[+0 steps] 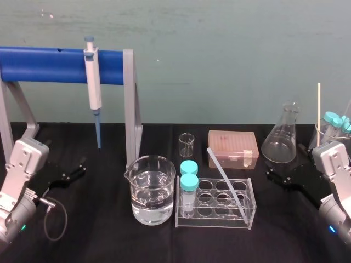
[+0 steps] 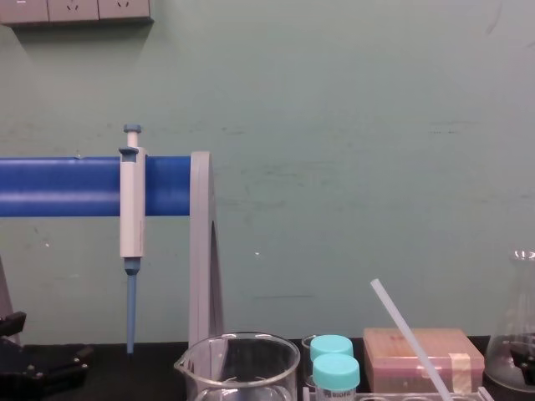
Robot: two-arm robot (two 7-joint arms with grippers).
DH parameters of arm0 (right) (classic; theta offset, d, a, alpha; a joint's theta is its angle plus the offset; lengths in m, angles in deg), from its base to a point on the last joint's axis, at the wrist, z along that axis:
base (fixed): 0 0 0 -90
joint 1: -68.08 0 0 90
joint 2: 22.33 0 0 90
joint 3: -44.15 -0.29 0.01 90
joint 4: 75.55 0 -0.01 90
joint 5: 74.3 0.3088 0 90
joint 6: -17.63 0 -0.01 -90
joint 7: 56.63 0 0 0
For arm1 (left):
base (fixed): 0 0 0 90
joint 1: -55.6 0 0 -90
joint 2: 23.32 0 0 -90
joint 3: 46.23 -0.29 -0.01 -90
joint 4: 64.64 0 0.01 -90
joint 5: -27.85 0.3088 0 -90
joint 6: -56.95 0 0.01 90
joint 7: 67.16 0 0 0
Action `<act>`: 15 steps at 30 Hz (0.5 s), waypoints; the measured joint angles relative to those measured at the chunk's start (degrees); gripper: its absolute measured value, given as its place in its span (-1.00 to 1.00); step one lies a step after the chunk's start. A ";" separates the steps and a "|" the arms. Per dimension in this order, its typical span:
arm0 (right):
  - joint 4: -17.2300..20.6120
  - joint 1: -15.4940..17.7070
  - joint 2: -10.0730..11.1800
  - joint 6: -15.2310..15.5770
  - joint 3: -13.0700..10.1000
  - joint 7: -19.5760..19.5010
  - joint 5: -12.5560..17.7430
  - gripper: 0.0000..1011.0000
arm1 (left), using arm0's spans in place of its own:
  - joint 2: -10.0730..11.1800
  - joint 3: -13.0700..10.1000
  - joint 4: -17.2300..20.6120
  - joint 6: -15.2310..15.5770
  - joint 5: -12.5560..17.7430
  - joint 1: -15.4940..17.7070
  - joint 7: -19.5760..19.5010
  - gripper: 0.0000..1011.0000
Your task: Pick up the stirring rod with one hand, then place it down.
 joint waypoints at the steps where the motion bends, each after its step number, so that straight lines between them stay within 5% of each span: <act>1: 0.00 0.00 0.00 0.00 0.00 0.00 0.00 0.98 | 0.00 0.00 0.00 0.00 0.00 0.00 0.00 0.98; 15: 0.00 0.00 0.00 0.00 0.00 0.00 0.00 0.98 | 0.00 0.00 0.00 0.00 0.00 0.00 0.00 0.98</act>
